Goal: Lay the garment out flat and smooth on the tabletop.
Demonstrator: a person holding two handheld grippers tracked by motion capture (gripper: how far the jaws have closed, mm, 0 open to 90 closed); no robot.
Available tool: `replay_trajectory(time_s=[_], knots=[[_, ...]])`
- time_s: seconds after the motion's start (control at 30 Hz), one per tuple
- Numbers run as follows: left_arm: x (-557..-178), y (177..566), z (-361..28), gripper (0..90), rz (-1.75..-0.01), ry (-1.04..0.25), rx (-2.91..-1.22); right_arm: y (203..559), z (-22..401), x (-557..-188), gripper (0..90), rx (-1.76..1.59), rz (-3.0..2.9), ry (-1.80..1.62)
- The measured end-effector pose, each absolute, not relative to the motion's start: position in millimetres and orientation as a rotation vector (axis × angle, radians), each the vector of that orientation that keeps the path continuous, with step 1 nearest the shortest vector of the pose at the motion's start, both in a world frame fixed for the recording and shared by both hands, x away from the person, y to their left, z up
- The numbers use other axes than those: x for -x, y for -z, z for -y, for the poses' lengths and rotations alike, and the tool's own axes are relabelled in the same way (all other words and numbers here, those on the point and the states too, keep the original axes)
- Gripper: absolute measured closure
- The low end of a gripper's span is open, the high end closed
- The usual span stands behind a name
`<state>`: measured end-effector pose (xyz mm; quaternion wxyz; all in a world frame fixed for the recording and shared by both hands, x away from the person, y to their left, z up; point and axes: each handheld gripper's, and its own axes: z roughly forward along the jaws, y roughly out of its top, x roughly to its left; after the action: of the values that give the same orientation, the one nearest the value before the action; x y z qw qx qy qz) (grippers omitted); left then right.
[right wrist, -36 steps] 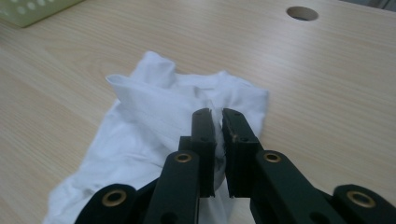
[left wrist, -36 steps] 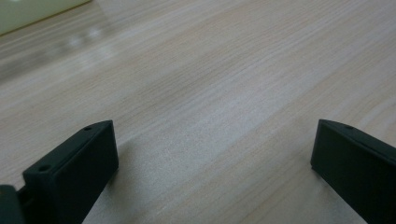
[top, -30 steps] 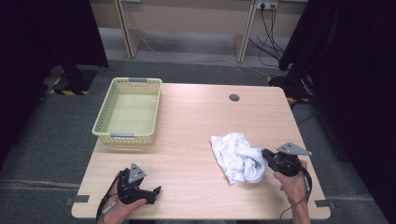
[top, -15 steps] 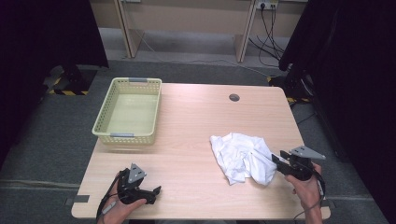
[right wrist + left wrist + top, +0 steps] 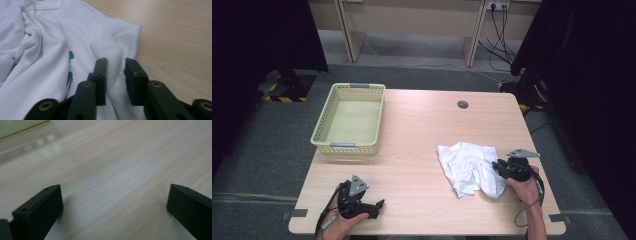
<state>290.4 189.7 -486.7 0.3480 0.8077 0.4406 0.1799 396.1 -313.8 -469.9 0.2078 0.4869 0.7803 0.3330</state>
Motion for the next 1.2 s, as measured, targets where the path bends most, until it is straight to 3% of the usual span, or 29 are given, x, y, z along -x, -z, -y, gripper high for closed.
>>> replay_trajectory(time_s=[0.07, 0.4, 0.47, 0.5, 0.73, 1.2], knots=[[-290, 487, -190, 0.0, -1.142, -0.466, -2.094, 468, 316, -394, 78.8, -1.349, -2.164, -0.926], [-290, 487, -190, 0.0, -1.143, -0.466, -2.094, 456, 341, -384, 79.6, -1.421, -2.005, -0.912], [-290, 487, -190, 0.0, -1.143, -0.466, -2.094, 457, 345, -383, 76.3, -1.446, -1.966, -0.909], [-290, 487, -190, 0.0, -1.143, -0.466, -2.094, 457, 352, -382, 69.1, -1.501, -1.892, -0.892], [-290, 487, -190, 0.0, -1.144, -0.467, -2.092, 453, 351, -378, 58.7, -1.477, -1.901, -0.832], [-290, 487, -190, 0.0, -1.146, -0.468, -2.092, 444, 274, -374, 42.8, -1.292, -2.192, -1.089]])
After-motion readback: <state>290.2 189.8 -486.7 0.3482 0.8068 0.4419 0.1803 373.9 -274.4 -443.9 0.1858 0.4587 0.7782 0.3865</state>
